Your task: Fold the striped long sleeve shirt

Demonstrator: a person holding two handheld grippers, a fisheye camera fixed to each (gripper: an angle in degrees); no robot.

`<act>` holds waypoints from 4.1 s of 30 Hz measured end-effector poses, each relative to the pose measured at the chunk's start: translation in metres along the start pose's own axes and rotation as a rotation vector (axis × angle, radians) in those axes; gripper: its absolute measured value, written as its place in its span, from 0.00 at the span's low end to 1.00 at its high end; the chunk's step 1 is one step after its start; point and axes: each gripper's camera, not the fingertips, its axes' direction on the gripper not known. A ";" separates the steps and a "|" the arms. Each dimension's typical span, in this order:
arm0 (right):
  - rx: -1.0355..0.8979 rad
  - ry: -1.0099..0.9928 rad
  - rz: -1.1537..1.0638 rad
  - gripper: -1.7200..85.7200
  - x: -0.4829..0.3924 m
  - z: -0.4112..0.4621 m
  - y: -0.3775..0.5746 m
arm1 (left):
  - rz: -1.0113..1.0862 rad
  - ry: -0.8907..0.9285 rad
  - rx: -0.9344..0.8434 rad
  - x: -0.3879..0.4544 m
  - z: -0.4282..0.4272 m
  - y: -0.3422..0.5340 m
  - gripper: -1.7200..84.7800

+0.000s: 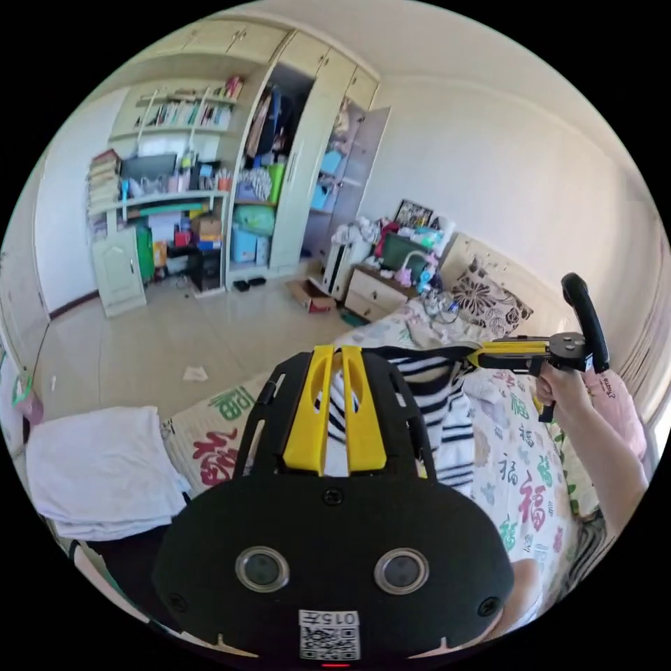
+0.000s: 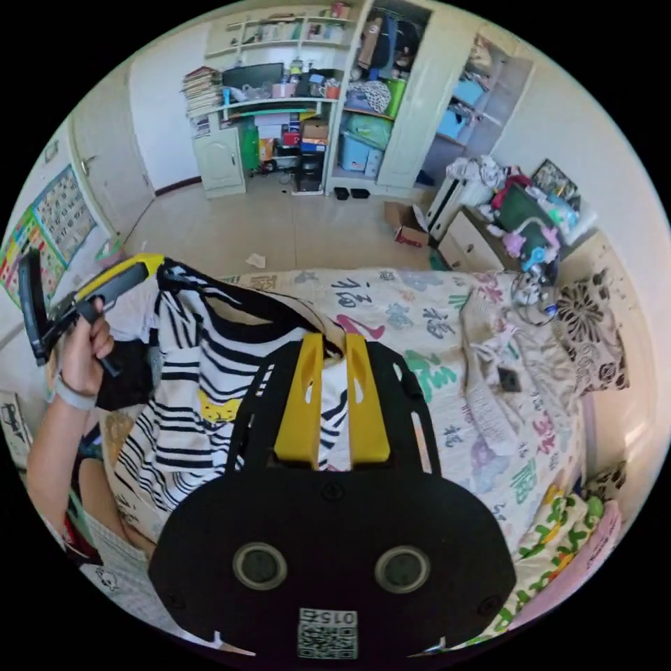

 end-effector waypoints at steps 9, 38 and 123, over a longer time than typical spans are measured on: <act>-0.422 -0.326 -0.066 0.15 0.080 0.048 0.203 | 0.006 0.177 -0.424 -0.066 -0.044 0.201 0.13; -0.507 -0.315 0.235 0.02 0.187 -0.081 0.342 | 0.078 0.003 -0.677 0.005 -0.086 0.273 0.03; -0.146 -0.180 0.186 0.12 0.265 -0.099 0.191 | 0.255 -0.087 -0.341 -0.112 0.053 0.038 0.12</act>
